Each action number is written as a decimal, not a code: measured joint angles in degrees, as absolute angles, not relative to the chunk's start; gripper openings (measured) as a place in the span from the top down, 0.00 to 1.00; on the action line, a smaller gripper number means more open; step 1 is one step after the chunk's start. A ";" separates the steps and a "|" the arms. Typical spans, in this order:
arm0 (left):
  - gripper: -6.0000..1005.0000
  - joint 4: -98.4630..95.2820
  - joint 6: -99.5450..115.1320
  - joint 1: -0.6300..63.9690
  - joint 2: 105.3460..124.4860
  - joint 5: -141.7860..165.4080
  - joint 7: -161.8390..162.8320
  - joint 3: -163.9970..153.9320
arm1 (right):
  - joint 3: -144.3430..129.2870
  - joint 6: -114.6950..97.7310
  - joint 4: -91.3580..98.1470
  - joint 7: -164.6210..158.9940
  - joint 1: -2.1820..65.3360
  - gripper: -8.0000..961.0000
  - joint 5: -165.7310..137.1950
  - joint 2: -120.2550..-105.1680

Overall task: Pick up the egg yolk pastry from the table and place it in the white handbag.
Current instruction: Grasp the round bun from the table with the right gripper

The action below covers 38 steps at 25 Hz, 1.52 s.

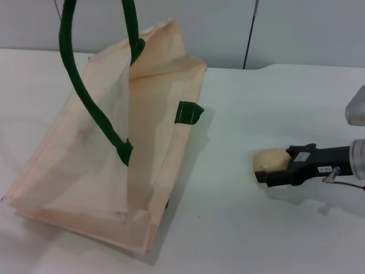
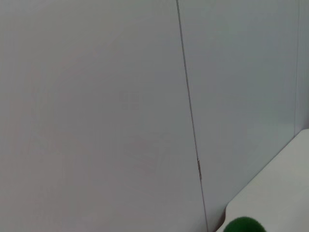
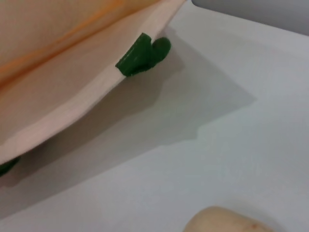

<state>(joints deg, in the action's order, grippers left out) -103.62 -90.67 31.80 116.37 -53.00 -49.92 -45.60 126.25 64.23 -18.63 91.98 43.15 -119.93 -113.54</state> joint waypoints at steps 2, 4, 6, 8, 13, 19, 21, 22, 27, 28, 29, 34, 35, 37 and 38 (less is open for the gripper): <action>0.87 -103.62 -90.67 31.82 116.37 -53.00 -49.92 -45.54 | 126.24 64.16 -18.60 91.67 43.22 0.08 -120.50 -113.59; 0.87 -103.62 -90.67 31.82 116.37 -52.95 -49.91 -45.48 | 126.12 64.15 -18.75 91.37 43.26 0.08 -120.83 -113.71; 0.87 -103.62 -90.67 31.69 116.37 -52.78 -49.92 -45.42 | 125.87 64.36 -19.02 91.25 43.28 0.08 -120.91 -113.85; 0.87 -103.64 -90.66 31.59 116.37 -52.70 -49.91 -45.18 | 125.71 64.76 -19.21 91.24 43.28 0.08 -120.98 -113.89; 0.87 -103.72 -90.69 31.58 116.37 -52.66 -49.92 -44.68 | 125.60 65.04 -20.63 91.16 42.62 0.11 -121.13 -114.26; 0.87 -103.72 -90.78 31.53 116.37 -52.64 -50.01 -44.23 | 126.01 64.62 -21.18 90.45 42.30 0.16 -121.20 -114.41; 0.87 -103.72 -90.88 31.55 116.37 -52.64 -50.05 -44.22 | 126.06 64.49 -21.42 90.40 42.27 0.18 -121.21 -114.42; 0.87 -103.73 -90.95 31.57 116.37 -52.64 -50.08 -44.21 | 126.09 64.47 -21.66 90.40 42.21 0.18 -121.21 -114.43; 0.87 -103.93 -91.26 31.66 116.37 -52.64 -50.13 -44.10 | 126.18 64.54 -23.04 90.24 41.75 0.21 -120.87 -114.43; 0.87 -104.02 -91.27 31.66 116.37 -52.64 -50.13 -44.10 | 126.23 64.70 -23.93 89.96 41.70 0.21 -120.82 -114.49; 0.87 -104.06 -91.27 31.66 116.37 -52.64 -50.14 -44.10 | 126.23 64.70 -23.93 89.96 41.70 0.22 -120.82 -114.49; 0.87 -104.12 -91.27 31.66 116.37 -52.59 -50.32 -44.12 | 126.26 65.17 -26.30 88.83 41.65 0.24 -120.67 -114.99; 0.87 -104.12 -91.27 31.66 116.37 -52.51 -50.33 -44.12 | 126.27 65.28 -26.60 88.68 41.65 0.25 -120.67 -115.05; 0.87 -104.11 -91.27 31.65 116.37 -52.33 -50.35 -44.12 | 126.32 65.63 -27.08 88.43 41.65 0.26 -120.66 -115.13; 0.87 -104.11 -91.27 31.64 116.37 -52.28 -50.37 -44.12 | 126.51 65.92 -27.38 88.37 41.65 0.27 -120.66 -115.15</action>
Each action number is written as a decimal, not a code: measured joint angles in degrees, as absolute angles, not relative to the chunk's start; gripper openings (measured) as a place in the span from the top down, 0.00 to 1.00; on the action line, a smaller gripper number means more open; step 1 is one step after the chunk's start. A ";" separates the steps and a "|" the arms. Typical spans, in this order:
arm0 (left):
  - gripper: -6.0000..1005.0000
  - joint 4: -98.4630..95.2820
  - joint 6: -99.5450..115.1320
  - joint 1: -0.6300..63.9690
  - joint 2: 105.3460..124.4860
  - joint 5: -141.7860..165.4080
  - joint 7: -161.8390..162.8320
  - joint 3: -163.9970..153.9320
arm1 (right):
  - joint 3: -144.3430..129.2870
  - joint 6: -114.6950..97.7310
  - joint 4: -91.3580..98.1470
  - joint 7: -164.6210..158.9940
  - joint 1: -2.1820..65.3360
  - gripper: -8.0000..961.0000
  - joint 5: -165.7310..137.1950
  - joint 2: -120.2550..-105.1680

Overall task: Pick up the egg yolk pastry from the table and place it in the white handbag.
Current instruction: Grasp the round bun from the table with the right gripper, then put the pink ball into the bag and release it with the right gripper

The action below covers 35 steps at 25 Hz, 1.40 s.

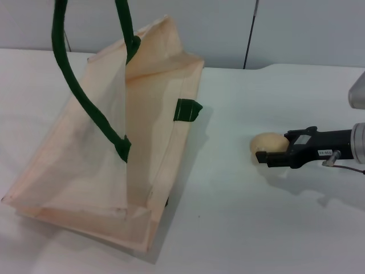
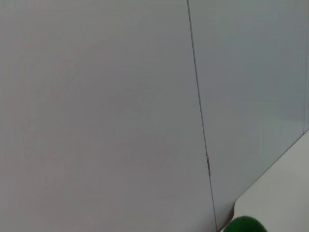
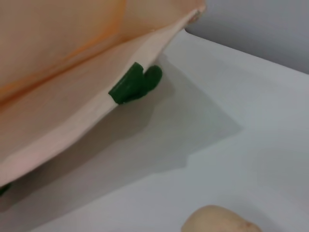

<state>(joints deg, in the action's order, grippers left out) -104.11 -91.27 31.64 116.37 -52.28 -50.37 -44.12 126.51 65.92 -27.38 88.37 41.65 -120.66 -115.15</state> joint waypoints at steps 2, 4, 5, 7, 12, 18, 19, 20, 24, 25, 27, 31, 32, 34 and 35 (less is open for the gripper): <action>0.87 -104.11 -91.25 31.61 116.37 -52.26 -50.41 -44.12 | 127.48 67.36 -28.65 88.35 41.55 0.28 -120.62 -115.33; 0.87 -104.11 -91.11 31.57 116.37 -52.33 -50.49 -44.12 | 128.99 70.25 -30.94 88.49 41.09 0.29 -120.29 -115.65; 0.87 -104.14 -90.98 31.56 116.37 -52.46 -50.51 -44.12 | 129.58 72.07 -32.49 88.65 40.67 0.29 -119.41 -115.78; 0.87 -104.18 -90.86 31.60 116.37 -52.75 -50.53 -43.95 | 129.84 75.35 -35.11 89.01 39.93 0.30 -116.80 -115.86; 0.87 -104.28 -91.13 31.99 116.37 -53.40 -50.65 -42.94 | 129.13 79.74 -36.92 91.07 39.50 0.30 -111.85 -115.89; 0.87 -104.42 -91.23 32.73 116.30 -55.70 -50.69 -42.83 | 123.58 80.28 -36.35 93.49 40.08 0.31 -105.99 -116.17; 0.87 -104.42 -91.24 32.82 116.29 -55.94 -50.70 -42.82 | 122.36 79.90 -36.33 93.76 40.33 0.31 -104.97 -116.19; 0.87 -104.42 -91.24 32.87 116.29 -56.02 -50.70 -42.82 | 121.35 79.45 -36.32 94.09 40.65 0.31 -103.93 -116.19; 0.87 -104.43 -91.24 33.39 116.28 -56.23 -50.71 -43.10 | 117.01 77.58 -36.22 95.16 42.08 0.31 -100.54 -116.19; 0.87 -104.43 -91.24 33.55 116.28 -56.33 -50.71 -43.28 | 115.60 76.75 -36.08 95.28 42.46 0.31 -99.66 -116.18; 0.87 -104.42 -91.29 33.80 116.31 -56.44 -50.69 -43.41 | 112.33 74.41 -35.19 95.46 43.47 0.31 -98.35 -116.18; 0.87 -104.42 -91.38 33.77 116.38 -57.63 -50.71 -43.42 | 107.20 70.06 -32.99 95.55 45.63 0.31 -96.85 -116.19; 0.87 -104.42 -91.39 33.71 116.41 -57.98 -50.73 -43.42 | 106.26 69.10 -32.73 95.55 46.03 0.31 -96.66 -116.20; 0.87 -104.42 -91.40 33.68 116.43 -58.27 -50.75 -43.42 | 105.10 67.79 -32.55 95.66 46.67 0.31 -96.47 -116.19; 0.87 -104.42 -91.41 33.67 116.43 -58.31 -50.75 -43.42 | 104.64 67.54 -32.48 95.99 46.96 0.31 -96.07 -116.18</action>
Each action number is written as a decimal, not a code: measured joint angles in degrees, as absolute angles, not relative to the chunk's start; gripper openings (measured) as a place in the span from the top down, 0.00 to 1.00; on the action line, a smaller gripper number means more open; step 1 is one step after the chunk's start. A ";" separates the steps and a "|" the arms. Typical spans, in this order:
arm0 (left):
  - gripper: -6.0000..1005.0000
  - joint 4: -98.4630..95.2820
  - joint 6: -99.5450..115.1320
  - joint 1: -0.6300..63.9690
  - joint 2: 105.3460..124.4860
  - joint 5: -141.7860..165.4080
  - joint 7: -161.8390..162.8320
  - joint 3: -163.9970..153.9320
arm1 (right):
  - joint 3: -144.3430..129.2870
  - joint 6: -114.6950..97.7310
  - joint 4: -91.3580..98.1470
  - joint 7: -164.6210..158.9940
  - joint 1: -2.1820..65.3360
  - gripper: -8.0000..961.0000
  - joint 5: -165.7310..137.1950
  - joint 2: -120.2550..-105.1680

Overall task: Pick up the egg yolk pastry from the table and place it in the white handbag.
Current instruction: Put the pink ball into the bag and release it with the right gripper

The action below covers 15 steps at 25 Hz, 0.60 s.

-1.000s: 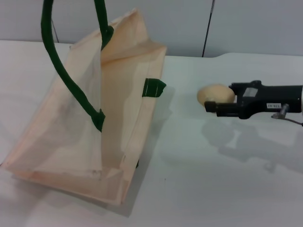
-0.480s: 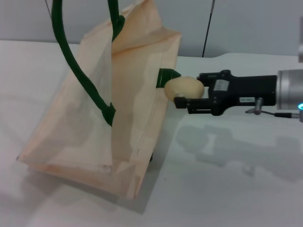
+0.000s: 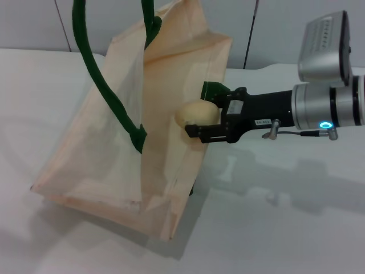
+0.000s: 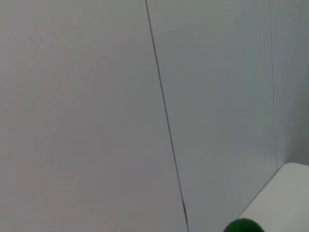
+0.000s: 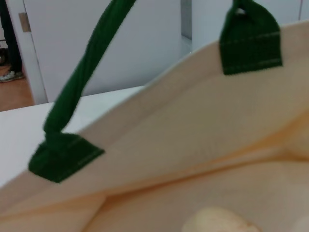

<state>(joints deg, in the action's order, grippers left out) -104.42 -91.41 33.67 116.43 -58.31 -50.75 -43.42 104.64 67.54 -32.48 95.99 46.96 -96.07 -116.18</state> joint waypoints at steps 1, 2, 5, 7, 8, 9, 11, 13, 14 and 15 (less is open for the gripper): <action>0.87 -104.42 -91.41 33.67 116.44 -58.31 -50.75 -43.42 | 104.17 67.48 -32.38 96.44 47.20 0.31 -95.47 -116.20; 0.87 -104.41 -91.41 33.67 116.44 -58.31 -50.75 -43.42 | 103.57 67.49 -32.24 97.03 47.34 0.31 -94.50 -116.19; 0.87 -104.41 -91.41 33.70 116.46 -58.31 -50.75 -43.45 | 101.08 67.27 -31.78 98.25 47.64 0.32 -91.32 -116.21; 0.87 -104.35 -91.41 33.71 116.46 -58.31 -50.76 -43.50 | 100.58 67.15 -31.73 98.44 47.66 0.32 -90.69 -116.20; 0.87 -104.30 -91.41 33.72 116.46 -58.31 -50.80 -43.52 | 100.39 67.13 -31.73 98.49 47.69 0.32 -90.62 -116.21; 0.87 -104.18 -91.41 33.72 116.46 -58.31 -50.88 -43.52 | 100.18 67.13 -31.73 98.52 47.74 0.32 -90.61 -116.24; 0.87 -104.14 -91.41 33.73 116.46 -58.31 -50.90 -43.52 | 99.63 67.06 -31.72 98.54 48.11 0.32 -90.60 -116.25; 0.87 -104.09 -91.41 33.80 116.46 -58.31 -50.91 -43.52 | 99.33 66.94 -31.72 98.55 48.45 0.32 -90.46 -116.26; 0.87 -104.04 -91.41 33.88 116.46 -58.30 -50.91 -43.52 | 99.26 66.89 -31.72 98.55 48.54 0.32 -90.27 -116.27; 0.87 -104.01 -91.41 33.93 116.46 -58.30 -50.91 -43.51 | 99.24 66.89 -31.72 98.55 48.58 0.32 -89.92 -116.26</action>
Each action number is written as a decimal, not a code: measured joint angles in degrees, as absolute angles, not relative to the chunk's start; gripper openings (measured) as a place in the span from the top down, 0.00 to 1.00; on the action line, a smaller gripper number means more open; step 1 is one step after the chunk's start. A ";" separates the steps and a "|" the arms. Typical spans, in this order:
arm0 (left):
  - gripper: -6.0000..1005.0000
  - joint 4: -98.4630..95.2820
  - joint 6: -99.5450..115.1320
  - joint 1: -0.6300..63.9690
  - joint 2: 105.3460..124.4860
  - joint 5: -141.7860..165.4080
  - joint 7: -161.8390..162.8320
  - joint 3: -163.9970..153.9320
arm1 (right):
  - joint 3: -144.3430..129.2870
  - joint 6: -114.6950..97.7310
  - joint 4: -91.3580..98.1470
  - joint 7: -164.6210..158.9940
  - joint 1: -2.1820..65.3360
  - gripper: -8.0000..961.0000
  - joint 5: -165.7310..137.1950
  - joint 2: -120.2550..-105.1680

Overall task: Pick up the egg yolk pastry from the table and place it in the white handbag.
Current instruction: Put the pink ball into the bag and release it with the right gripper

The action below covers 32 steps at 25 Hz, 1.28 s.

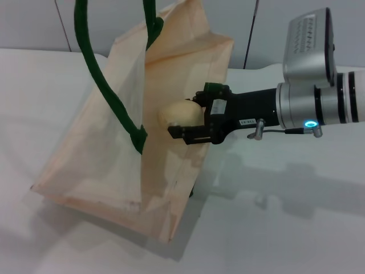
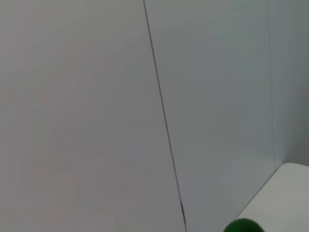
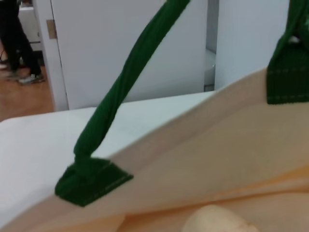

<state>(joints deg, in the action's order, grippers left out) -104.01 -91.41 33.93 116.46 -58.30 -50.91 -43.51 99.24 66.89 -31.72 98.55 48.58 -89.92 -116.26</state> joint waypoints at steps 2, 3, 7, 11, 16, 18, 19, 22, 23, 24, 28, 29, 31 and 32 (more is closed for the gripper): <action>0.87 -103.98 -91.43 34.02 116.46 -58.25 -50.90 -43.51 | 99.15 66.88 -31.67 98.57 48.77 0.32 -89.09 -116.18; 0.87 -103.98 -91.43 34.02 116.46 -58.25 -50.90 -43.51 | 99.15 66.88 -31.67 98.57 48.77 0.32 -89.09 -116.18; 0.87 -103.97 -91.46 34.02 116.46 -58.22 -50.90 -43.50 | 98.96 66.63 -30.74 99.02 49.41 0.32 -87.68 -116.13; 0.87 -103.97 -91.48 34.06 116.46 -58.22 -50.89 -43.60 | 98.28 66.60 -28.66 101.86 50.29 0.32 -85.16 -116.21; 0.87 -104.13 -91.49 34.17 116.46 -58.21 -50.82 -43.89 | 97.00 66.46 -24.41 104.83 52.12 0.32 -80.30 -116.20; 0.87 -104.20 -91.50 34.18 116.46 -58.22 -50.81 -43.90 | 96.95 66.16 -23.43 105.46 52.75 0.32 -80.11 -116.18; 0.87 -104.24 -91.50 34.19 116.46 -58.22 -50.80 -43.91 | 96.94 66.04 -23.28 105.70 52.86 0.33 -80.10 -116.18; 0.87 -104.31 -91.50 34.19 116.46 -58.23 -50.74 -43.93 | 96.88 65.81 -23.04 106.40 52.97 0.33 -80.09 -116.23; 0.87 -104.32 -91.50 34.19 116.46 -58.23 -50.72 -43.94 | 96.87 65.77 -23.01 106.48 52.97 0.33 -80.08 -116.25; 0.87 -104.32 -91.50 34.19 116.46 -58.23 -50.71 -43.95 | 96.87 65.72 -23.00 106.49 52.98 0.33 -80.07 -116.25; 0.87 -104.32 -91.50 34.19 116.44 -58.23 -50.71 -43.95 | 96.88 65.67 -22.97 106.50 53.00 0.31 -80.06 -116.20; 0.87 -104.32 -91.49 34.19 116.43 -58.22 -50.71 -43.95 | 96.88 65.66 -22.96 106.50 53.00 0.31 -80.06 -116.15; 0.87 -104.33 -91.49 34.19 116.39 -58.21 -50.69 -43.95 | 96.87 65.41 -22.94 106.50 53.00 0.30 -80.06 -116.12; 0.87 -104.33 -91.49 34.19 116.39 -58.17 -50.66 -43.95 | 96.87 65.09 -22.89 106.48 53.00 0.29 -80.06 -116.11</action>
<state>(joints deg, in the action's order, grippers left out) -104.33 -91.50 34.19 116.39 -58.17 -50.66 -43.95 96.87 65.09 -22.89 106.47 53.00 -80.06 -116.11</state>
